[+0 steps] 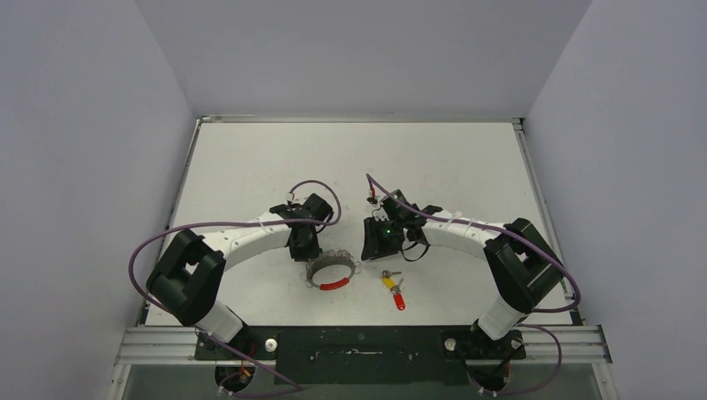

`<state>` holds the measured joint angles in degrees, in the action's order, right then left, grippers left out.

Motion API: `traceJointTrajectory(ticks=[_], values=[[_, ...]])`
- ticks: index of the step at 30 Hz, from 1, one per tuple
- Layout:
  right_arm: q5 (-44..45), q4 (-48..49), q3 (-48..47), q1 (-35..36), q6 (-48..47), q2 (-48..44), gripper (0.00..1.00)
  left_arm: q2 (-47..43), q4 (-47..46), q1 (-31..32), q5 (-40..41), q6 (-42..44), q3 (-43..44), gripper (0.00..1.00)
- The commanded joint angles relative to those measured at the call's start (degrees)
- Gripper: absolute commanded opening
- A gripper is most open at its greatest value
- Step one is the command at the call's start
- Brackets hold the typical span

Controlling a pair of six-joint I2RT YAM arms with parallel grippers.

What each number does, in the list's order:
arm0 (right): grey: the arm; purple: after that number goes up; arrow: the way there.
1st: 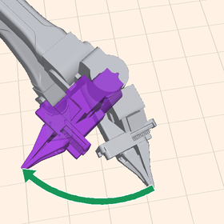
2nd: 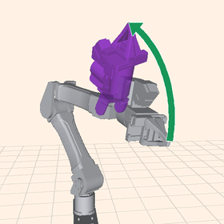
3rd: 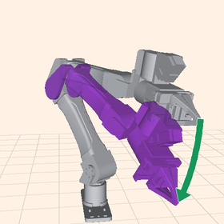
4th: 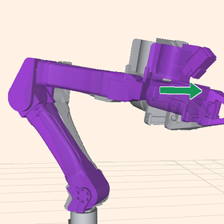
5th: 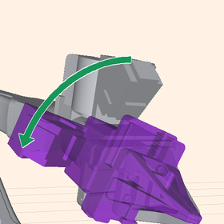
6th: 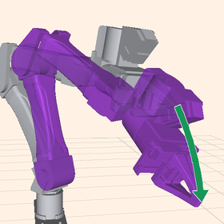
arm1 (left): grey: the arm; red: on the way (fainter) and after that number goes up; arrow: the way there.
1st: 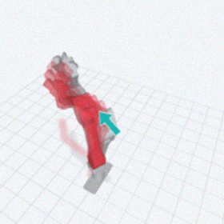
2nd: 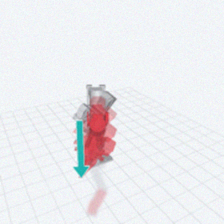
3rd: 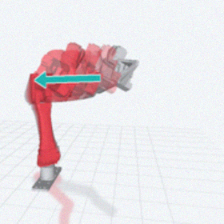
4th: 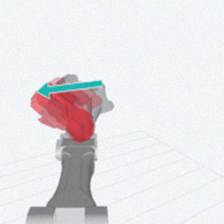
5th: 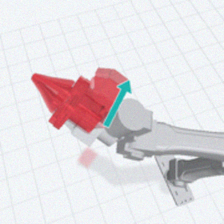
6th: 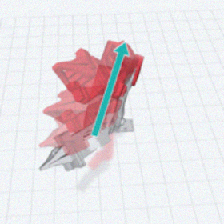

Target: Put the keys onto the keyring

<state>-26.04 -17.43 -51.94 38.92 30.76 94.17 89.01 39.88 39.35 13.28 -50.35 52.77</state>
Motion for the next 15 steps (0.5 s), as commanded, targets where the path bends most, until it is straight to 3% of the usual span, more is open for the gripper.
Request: traceJointTrajectory(ticks=[1,9,13,15], values=[[0.94,0.30,0.22,-0.68,-0.44,-3.02,0.32,0.50,-0.21,0.53,1.05,0.43,2.22,0.12],[1.09,-0.20,0.05,-0.86,-0.47,-3.46,0.34,0.62,0.19,1.00,1.85,0.51,2.52,0.00],[1.21,-0.43,-0.09,-1.08,-0.65,-3.98,0.34,0.05,0.41,1.49,2.43,1.22,2.66,0.00],[1.26,-0.22,0.10,-1.22,-0.98,-4.76,0.41,-0.42,0.29,1.75,2.60,1.96,2.75,0.00]])
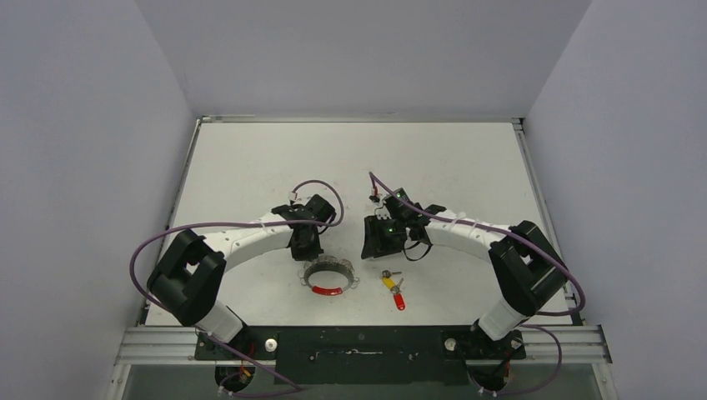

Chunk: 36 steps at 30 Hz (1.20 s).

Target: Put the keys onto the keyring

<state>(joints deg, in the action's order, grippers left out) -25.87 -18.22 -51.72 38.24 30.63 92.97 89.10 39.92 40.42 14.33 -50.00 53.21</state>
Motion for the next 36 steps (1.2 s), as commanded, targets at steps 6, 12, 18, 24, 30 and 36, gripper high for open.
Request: traceJointTrajectory(ticks=[6,12,18,24,30,36], values=[[1.73,3.10,2.79,-1.79,-2.95,-10.27,0.69,-2.95,-1.25,1.99,1.90,5.34,2.01,0.00],[-0.50,7.52,6.19,-5.15,-4.29,-17.42,0.75,-8.16,-8.92,2.37,-2.77,9.48,-1.79,0.00],[-3.39,13.31,8.67,-6.08,-4.33,-20.19,0.77,-12.78,-16.27,2.42,-8.46,13.27,-5.78,0.00],[-6.90,25.38,13.49,-6.16,-3.18,-24.04,0.77,-16.77,-19.76,2.38,-13.51,18.02,-7.26,0.00],[-6.66,38.14,19.10,-6.05,-6.04,-30.84,0.78,-20.28,-22.14,2.39,-18.01,21.49,-8.10,0.00],[-11.37,46.78,22.29,-5.14,-13.73,-35.05,0.78,-23.22,-24.18,2.43,-21.58,24.44,-8.28,0.00]])
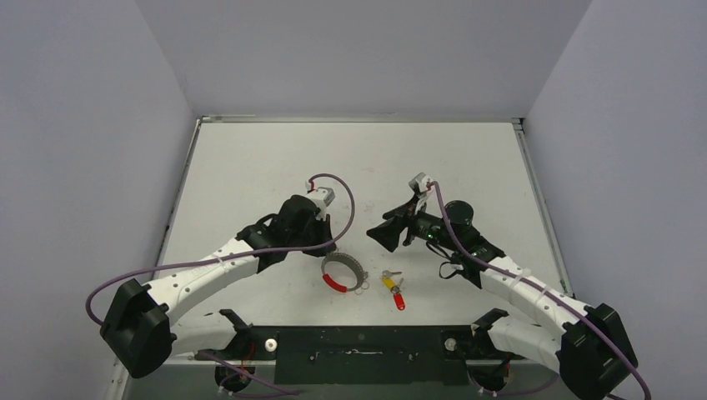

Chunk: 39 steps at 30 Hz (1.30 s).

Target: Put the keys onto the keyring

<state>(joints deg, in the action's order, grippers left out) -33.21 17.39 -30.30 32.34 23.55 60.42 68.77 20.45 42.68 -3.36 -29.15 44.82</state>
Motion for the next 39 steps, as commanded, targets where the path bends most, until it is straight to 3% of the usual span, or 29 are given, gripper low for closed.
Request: traceJointTrajectory(ticks=[1,13,21,30,39], values=[[-4.81,11.06,0.74,0.91,-8.22,-2.70,0.78,-3.39,-5.03,0.17,-4.12,4.03,0.03,0.00],[-14.74,11.33,-1.63,4.29,-19.59,0.39,0.70,-5.56,-12.23,0.14,-14.96,12.06,-2.12,0.00],[-17.54,8.12,-1.61,7.97,-32.48,3.53,0.43,-3.60,-12.95,0.13,-19.44,14.67,-2.36,0.00],[-18.45,6.34,-1.82,8.27,-38.41,8.09,0.39,-3.63,-14.09,0.34,-20.52,16.75,-3.33,0.00],[-15.94,6.13,-3.14,8.45,-38.41,12.44,0.37,-4.99,-10.64,0.58,-16.11,17.91,-2.88,0.00]])
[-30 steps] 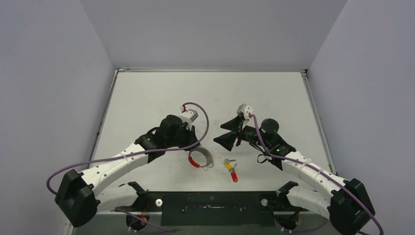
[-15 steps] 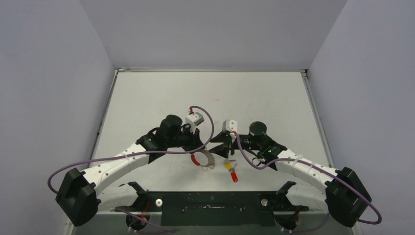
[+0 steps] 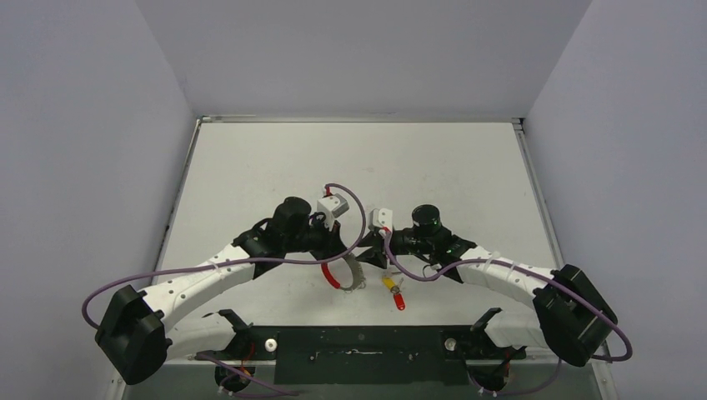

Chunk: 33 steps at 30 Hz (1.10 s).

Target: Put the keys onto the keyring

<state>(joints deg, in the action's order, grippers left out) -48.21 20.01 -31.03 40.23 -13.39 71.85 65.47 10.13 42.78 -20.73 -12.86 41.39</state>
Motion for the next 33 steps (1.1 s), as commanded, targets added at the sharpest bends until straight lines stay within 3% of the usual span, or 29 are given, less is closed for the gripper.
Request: traceJointTrajectory(ticks=[1,8,13,16,20,24,33], values=[[-0.98,3.90,-2.52,0.63,-1.19,1.47,0.37,-1.82,-0.17,0.59,1.46,1.90,0.62,0.00],[-0.72,4.56,-3.96,0.98,-1.22,4.96,0.38,-1.94,1.30,0.86,2.49,3.31,0.70,0.00],[4.45,5.14,-3.61,0.99,0.23,6.40,0.42,-2.50,3.91,0.85,9.88,1.64,0.49,0.00],[8.70,4.86,-3.77,0.99,2.07,7.46,0.45,-3.48,3.66,0.88,16.95,-3.07,-1.20,0.26],[11.41,2.46,-5.36,0.81,6.12,10.06,0.47,-4.12,3.36,0.68,24.86,-11.04,-3.81,0.38],[11.31,0.15,-6.38,0.82,11.22,13.16,0.48,-3.59,2.56,0.31,27.74,-17.56,-6.28,0.42],[8.23,4.59,0.55,1.63,22.31,15.38,0.47,0.27,-0.94,-3.34,22.44,-26.10,-11.93,0.38]])
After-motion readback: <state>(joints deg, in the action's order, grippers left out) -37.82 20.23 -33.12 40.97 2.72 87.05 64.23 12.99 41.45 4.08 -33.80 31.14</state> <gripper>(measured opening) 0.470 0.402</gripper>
